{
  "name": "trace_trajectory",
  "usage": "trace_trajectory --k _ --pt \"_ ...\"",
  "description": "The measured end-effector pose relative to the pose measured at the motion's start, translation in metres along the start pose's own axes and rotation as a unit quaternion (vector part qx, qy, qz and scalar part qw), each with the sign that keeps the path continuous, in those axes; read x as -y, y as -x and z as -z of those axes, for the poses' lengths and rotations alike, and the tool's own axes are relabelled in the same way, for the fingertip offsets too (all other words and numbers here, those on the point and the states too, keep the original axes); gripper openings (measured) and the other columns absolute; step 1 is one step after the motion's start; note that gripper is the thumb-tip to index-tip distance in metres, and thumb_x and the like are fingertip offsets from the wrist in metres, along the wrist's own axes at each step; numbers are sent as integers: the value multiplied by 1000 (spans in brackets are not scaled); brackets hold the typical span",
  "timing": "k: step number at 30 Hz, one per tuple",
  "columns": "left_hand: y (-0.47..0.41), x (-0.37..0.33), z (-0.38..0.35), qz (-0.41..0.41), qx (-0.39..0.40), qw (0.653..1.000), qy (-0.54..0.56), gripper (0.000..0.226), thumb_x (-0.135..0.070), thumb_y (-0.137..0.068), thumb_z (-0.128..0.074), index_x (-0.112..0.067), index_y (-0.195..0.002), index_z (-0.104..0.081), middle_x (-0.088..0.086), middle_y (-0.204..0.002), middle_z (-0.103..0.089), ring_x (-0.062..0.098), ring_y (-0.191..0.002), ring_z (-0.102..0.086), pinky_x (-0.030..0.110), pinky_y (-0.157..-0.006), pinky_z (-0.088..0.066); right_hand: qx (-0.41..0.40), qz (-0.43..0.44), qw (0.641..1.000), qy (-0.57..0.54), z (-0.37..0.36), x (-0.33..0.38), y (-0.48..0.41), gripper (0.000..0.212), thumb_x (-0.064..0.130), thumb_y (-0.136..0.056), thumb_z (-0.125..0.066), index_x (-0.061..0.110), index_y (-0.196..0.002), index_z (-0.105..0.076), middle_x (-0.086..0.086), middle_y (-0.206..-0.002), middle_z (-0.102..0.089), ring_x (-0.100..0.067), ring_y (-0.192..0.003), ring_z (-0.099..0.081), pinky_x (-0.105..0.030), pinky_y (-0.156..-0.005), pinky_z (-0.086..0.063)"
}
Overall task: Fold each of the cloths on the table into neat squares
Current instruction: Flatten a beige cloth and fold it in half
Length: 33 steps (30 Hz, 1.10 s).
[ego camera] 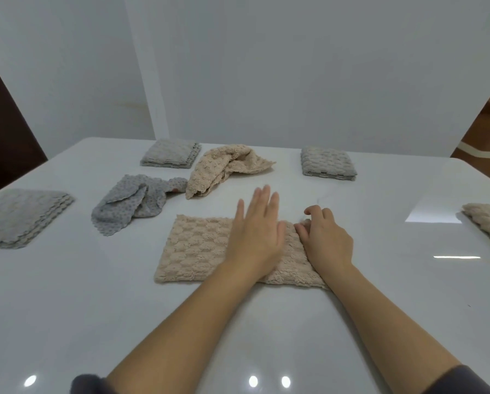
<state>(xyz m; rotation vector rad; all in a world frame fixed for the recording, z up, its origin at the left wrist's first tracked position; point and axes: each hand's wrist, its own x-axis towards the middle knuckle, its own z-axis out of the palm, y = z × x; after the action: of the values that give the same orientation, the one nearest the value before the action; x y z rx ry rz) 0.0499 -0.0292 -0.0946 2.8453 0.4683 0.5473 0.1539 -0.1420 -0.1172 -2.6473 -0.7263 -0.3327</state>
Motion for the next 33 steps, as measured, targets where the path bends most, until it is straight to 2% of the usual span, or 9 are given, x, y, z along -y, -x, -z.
trace_trajectory --k 5,7,15,24,26,28,29,31,33 --pt "2 20 -16 42 106 993 41 61 -43 -103 -15 -15 -156 -4 2 -164 1 14 -150 5 41 -122 3 1 -1 1000 3 0 0 -1 34 40 -99 -47 21 -127 -48 -2 -119 -53 -27 -84 -62 -31 -59 -35" --pt "5 34 -12 49 124 991 13 62 -46 -103 -13 -16 -156 -3 1 -164 -1 13 -150 3 42 -122 3 5 -7 1000 8 1 -1 -1 34 40 -99 -46 21 -127 -47 -2 -120 -52 -26 -83 -61 -31 -58 -35" --pt "36 99 11 107 109 987 -49 64 -50 -102 -13 -16 -156 -10 0 -164 -5 12 -150 0 41 -122 4 13 -10 1000 12 5 0 0 34 41 -99 -45 22 -128 -46 -2 -121 -52 -26 -81 -60 -30 -57 -34" --pt "59 103 23 130 132 982 -49 65 -50 -101 -14 -18 -156 -5 -4 -164 -4 12 -150 1 42 -122 1 20 7 1000 2 6 -1 0 37 41 -98 -48 20 -128 -48 -4 -121 -51 -27 -86 -60 -32 -60 -38" --pt "63 101 24 135 134 980 -50 65 -50 -101 -14 -18 -156 -3 -3 -164 -2 12 -150 2 43 -122 2 11 12 1000 -8 9 -1 -1 39 37 -96 -51 16 -129 -50 -8 -123 -51 -29 -98 -58 -36 -68 -42" --pt "63 100 24 138 132 980 -54 64 -49 -101 -14 -18 -156 -3 -3 -164 -1 12 -150 3 44 -121 4 -20 31 999 -7 16 6 -1 43 33 -96 -51 12 -133 -51 -11 -131 -52 -31 -117 -51 -43 -88 -41" --pt "63 100 24 139 129 980 -57 64 -49 -101 -14 -18 -156 -3 -3 -164 0 12 -150 4 44 -121 5 -25 48 999 -5 21 14 1 46 31 -98 -48 10 -138 -47 -12 -140 -48 -31 -128 -45 -44 -99 -36" --pt "63 100 22 141 124 981 -57 63 -47 -102 -14 -18 -156 -2 -3 -164 3 11 -150 7 44 -121 7 13 98 995 1 31 39 9 53 30 -102 -36 8 -150 -29 -9 -158 -26 -26 -147 -20 -44 -117 -17" --pt "64 100 21 141 122 981 -54 61 -44 -102 -13 -18 -156 -2 -4 -164 5 10 -149 9 44 -120 9 75 154 985 3 33 68 22 57 31 -104 -24 10 -155 -10 -5 -164 -2 -21 -151 3 -45 -122 -2"
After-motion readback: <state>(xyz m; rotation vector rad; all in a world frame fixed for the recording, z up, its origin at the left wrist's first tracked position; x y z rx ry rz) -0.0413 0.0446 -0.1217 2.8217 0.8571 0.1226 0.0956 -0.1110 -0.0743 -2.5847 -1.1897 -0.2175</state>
